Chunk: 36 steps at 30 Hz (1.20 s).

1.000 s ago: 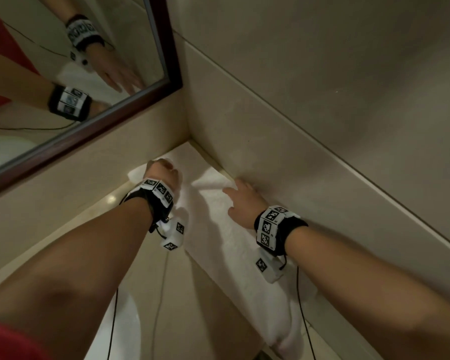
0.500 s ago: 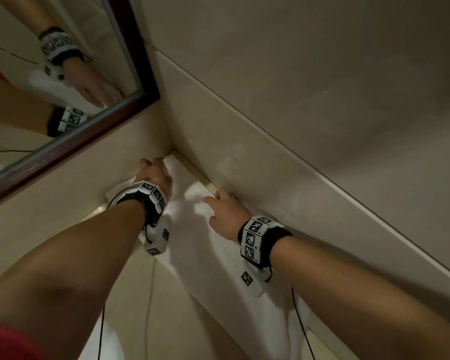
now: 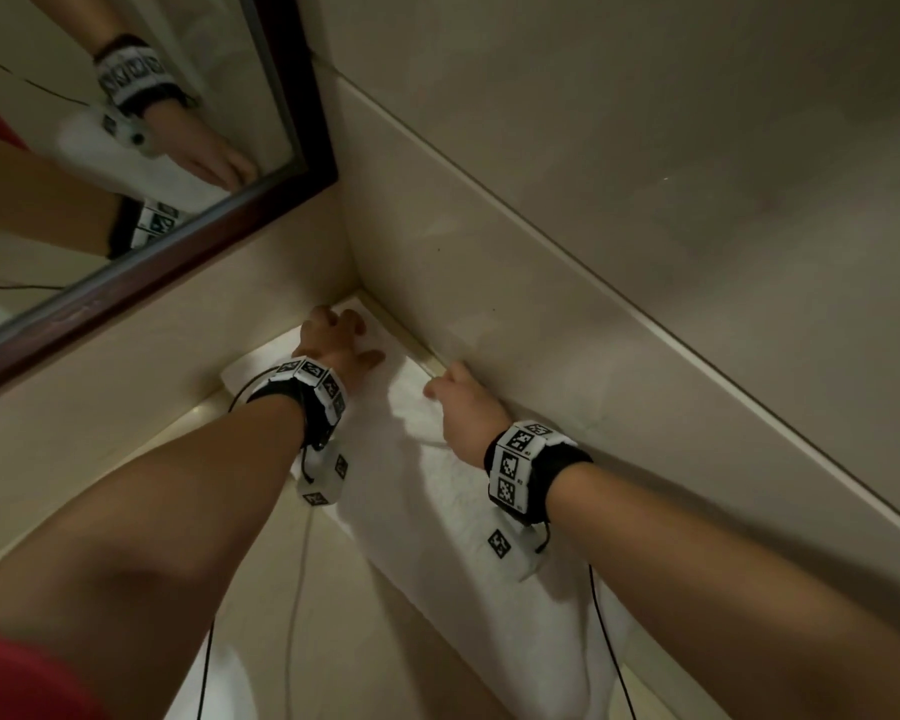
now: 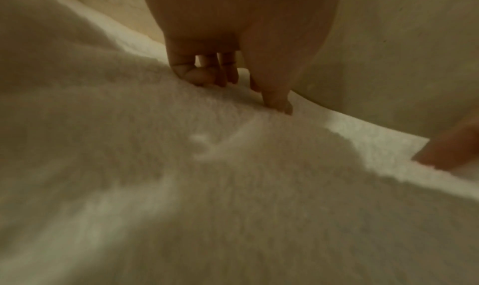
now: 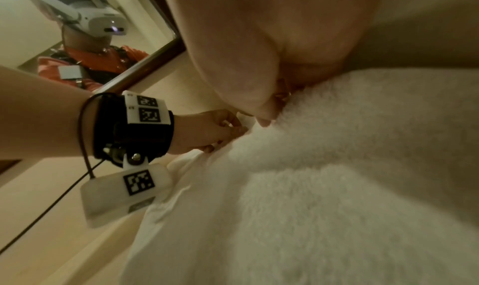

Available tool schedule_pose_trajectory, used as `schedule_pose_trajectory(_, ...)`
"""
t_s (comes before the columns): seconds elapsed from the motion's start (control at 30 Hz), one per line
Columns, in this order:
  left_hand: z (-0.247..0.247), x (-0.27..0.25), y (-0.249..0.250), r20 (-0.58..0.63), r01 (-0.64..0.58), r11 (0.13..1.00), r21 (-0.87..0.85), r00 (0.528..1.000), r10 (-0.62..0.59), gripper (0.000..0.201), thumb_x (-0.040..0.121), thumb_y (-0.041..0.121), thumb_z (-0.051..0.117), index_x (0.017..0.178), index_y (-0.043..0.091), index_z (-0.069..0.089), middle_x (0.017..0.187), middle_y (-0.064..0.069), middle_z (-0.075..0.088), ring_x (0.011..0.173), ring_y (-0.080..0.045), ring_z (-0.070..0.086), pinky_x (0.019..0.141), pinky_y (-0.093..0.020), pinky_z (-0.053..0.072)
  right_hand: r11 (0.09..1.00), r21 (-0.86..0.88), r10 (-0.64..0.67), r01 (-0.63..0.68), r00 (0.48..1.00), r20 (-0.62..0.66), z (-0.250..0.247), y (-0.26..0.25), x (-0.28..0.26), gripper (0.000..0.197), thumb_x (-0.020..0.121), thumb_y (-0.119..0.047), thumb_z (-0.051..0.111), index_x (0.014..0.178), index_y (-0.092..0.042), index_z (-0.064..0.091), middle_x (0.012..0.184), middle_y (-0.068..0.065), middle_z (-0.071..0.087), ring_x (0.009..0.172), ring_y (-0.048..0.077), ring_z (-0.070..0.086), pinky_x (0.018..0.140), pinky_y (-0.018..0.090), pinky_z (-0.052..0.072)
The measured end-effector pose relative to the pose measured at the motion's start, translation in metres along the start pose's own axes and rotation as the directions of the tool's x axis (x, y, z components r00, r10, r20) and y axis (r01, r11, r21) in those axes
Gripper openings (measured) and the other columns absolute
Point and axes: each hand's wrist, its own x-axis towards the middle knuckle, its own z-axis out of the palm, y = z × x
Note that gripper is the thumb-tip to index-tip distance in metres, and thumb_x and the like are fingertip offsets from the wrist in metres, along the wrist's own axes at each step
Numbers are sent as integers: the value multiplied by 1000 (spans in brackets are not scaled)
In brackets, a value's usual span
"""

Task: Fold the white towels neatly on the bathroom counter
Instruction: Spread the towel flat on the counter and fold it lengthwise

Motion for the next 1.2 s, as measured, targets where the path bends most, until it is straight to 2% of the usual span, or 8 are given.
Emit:
schedule_pose_trajectory(0.13,-1,6,5,-22,8,999,35,1000,-7,48,85,46,66,122,19,51,136,-11,33,125,-34,36,104,-45,39,982,-191,-8,-2,999,-51,-2,1,-5,33,86,5,56,116,-5,50,127,10,37,84,19,47,78,22,38)
schedule_pose_trajectory(0.23,-1,6,9,-40,33,999,32,999,-32,49,86,45,65,124,16,50,135,-14,34,123,-35,37,103,-43,38,967,-252,11,-27,998,-64,4,1,-9,40,87,-1,58,124,-4,44,134,12,34,106,23,53,91,28,44)
schedule_pose_trajectory(0.47,-8,-17,16,8,-1,997,83,1000,1,52,88,44,61,134,29,44,144,-9,29,134,-31,27,107,-50,33,939,-329,-113,103,994,-10,8,2,-26,51,87,-11,53,137,-8,41,156,10,16,138,30,25,110,39,33)
schedule_pose_trajectory(0.63,7,-45,20,63,-122,956,265,992,109,46,87,51,57,129,36,49,135,-4,38,126,-29,32,101,-47,32,924,-339,-165,177,984,64,16,0,-41,40,91,-17,48,131,-13,47,137,6,43,121,28,43,95,39,41)
schedule_pose_trajectory(0.7,11,-54,18,97,-152,945,290,987,129,49,90,49,52,136,36,43,139,-4,37,129,-29,32,104,-47,29,945,-292,-111,149,983,145,18,6,-47,51,89,-10,47,140,-12,40,146,7,35,129,28,38,101,40,40)
schedule_pose_trajectory(0.8,12,-66,17,128,-170,939,299,982,137,55,93,46,48,144,32,35,148,-5,31,135,-29,30,108,-50,29,964,-248,-52,99,980,190,19,17,-61,66,92,-9,44,152,-13,18,161,7,7,148,25,11,118,41,21)
schedule_pose_trajectory(0.9,14,-84,19,138,-155,939,308,983,117,61,93,45,50,147,27,29,155,-1,23,142,-27,22,108,-52,31,977,-208,-13,54,981,194,25,22,-81,66,94,-9,41,154,-18,13,162,4,-5,149,19,-3,121,37,14)
schedule_pose_trajectory(1.2,34,-177,26,196,-231,928,293,964,178,63,94,43,49,150,28,24,160,0,14,146,-27,14,114,-52,25,989,-94,125,-114,984,125,51,26,-169,62,93,-15,46,151,-22,23,160,6,14,143,27,23,113,41,31)
